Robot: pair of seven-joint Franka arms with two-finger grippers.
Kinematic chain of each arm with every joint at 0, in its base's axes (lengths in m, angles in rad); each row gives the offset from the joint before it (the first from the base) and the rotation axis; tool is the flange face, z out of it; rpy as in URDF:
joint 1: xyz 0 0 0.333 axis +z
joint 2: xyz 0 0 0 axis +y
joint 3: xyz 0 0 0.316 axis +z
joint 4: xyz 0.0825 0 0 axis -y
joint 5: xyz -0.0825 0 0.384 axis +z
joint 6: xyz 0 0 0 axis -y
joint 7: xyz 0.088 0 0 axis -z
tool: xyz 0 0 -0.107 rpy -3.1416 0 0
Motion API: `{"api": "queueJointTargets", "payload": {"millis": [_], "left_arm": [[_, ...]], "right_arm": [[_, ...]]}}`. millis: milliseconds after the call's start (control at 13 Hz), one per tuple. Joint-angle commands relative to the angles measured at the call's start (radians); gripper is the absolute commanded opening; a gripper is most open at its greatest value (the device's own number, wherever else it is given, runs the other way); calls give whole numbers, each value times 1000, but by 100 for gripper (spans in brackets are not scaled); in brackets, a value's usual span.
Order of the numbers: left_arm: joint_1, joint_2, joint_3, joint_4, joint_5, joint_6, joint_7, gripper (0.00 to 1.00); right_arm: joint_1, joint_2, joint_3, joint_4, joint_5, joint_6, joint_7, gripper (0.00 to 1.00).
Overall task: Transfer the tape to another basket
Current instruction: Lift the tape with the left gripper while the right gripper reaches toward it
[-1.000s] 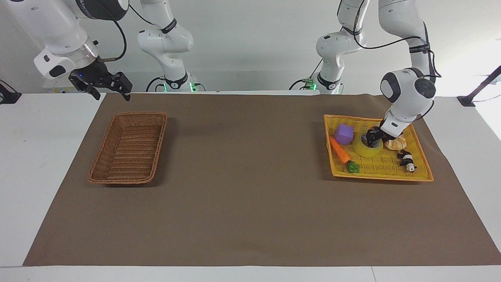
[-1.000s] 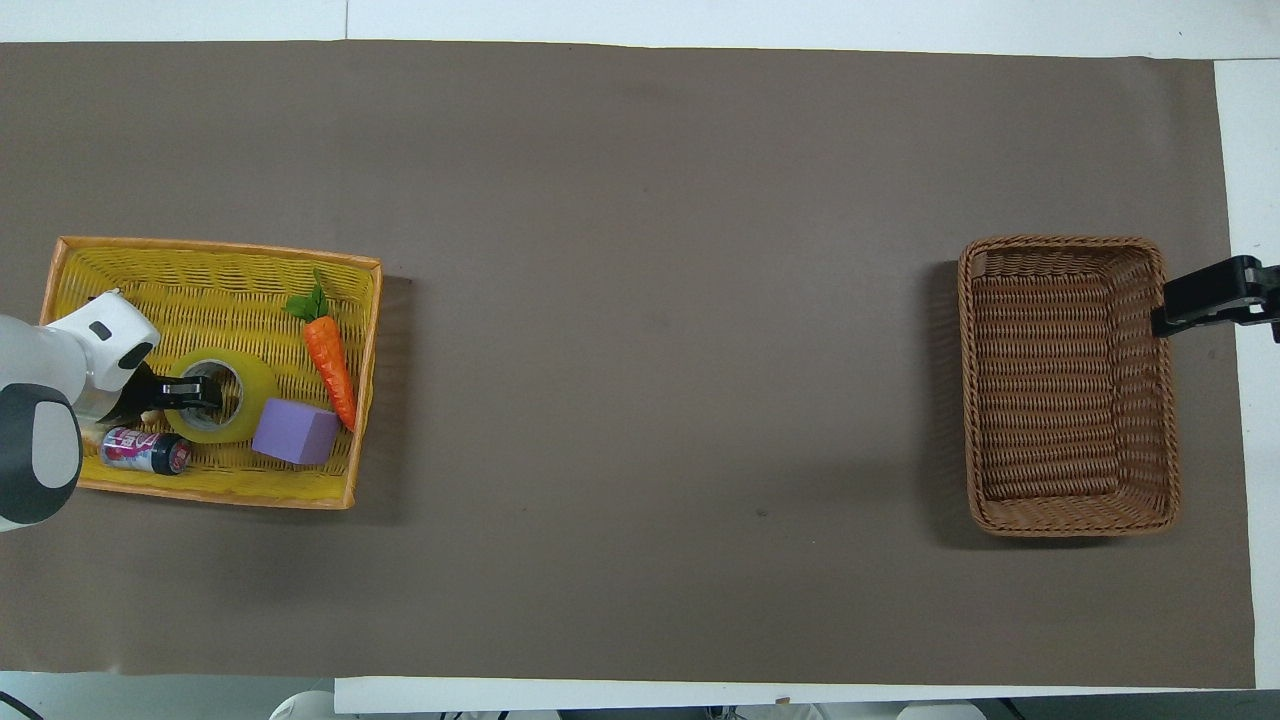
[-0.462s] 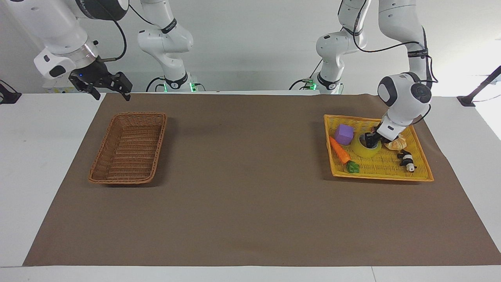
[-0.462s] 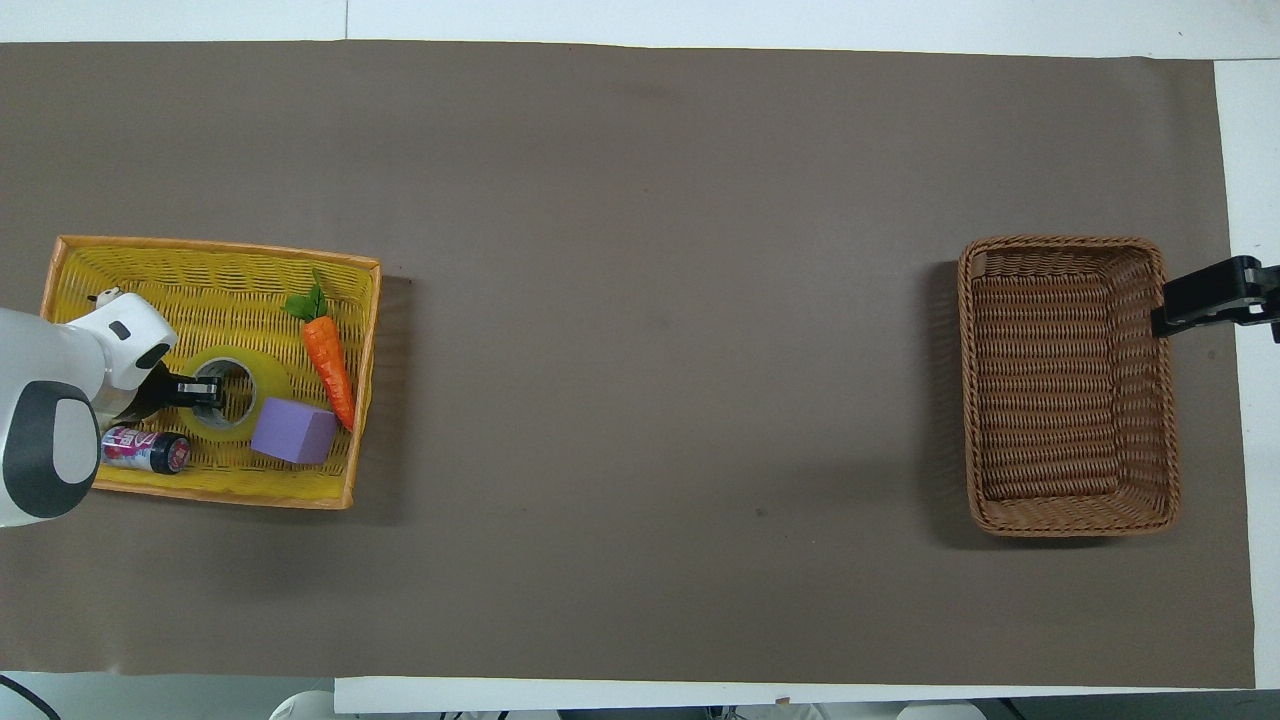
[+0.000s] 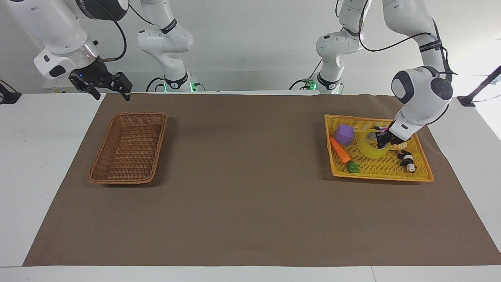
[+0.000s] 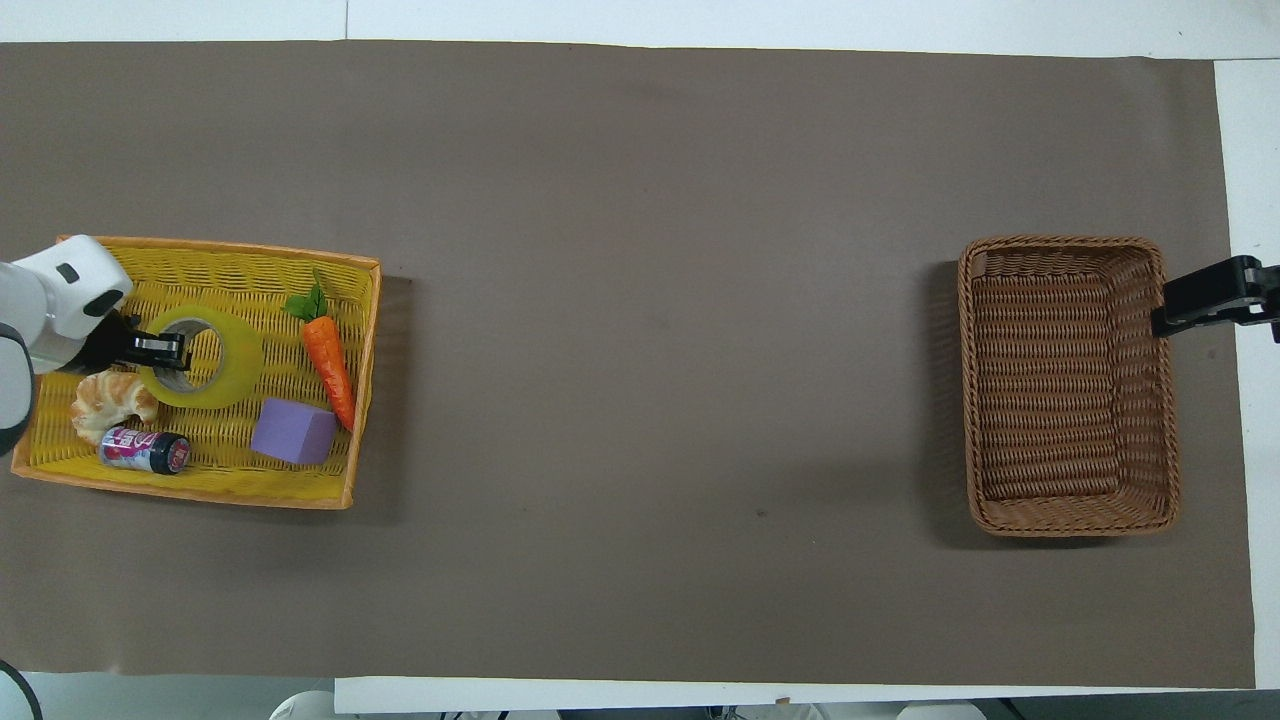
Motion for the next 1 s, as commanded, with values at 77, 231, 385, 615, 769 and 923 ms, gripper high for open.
{"api": "queueJointTargets", "payload": {"millis": [77, 231, 385, 615, 769, 923], "left_arm": [[-181, 26, 8, 148, -127, -113, -261, 0], [-329, 14, 6, 128, -230, -100, -442, 0], [-467, 16, 8, 142, -384, -63, -527, 0], [-627, 16, 8, 140, -417, 43, -613, 0], [-643, 16, 6, 142, -417, 48, -611, 0], [-640, 14, 8, 139, -417, 34, -608, 0]], "right_arm": [[-51, -26, 0, -33, -5, -7, -28, 100], [-40, -28, 6, -41, 2, -5, -40, 100], [-30, -29, 10, -52, 133, -10, -136, 100], [-33, -69, 4, -151, 474, 39, -140, 100], [-30, -124, 7, -304, 692, 148, -124, 100], [20, -117, 14, -366, 826, 266, -127, 100]]}}
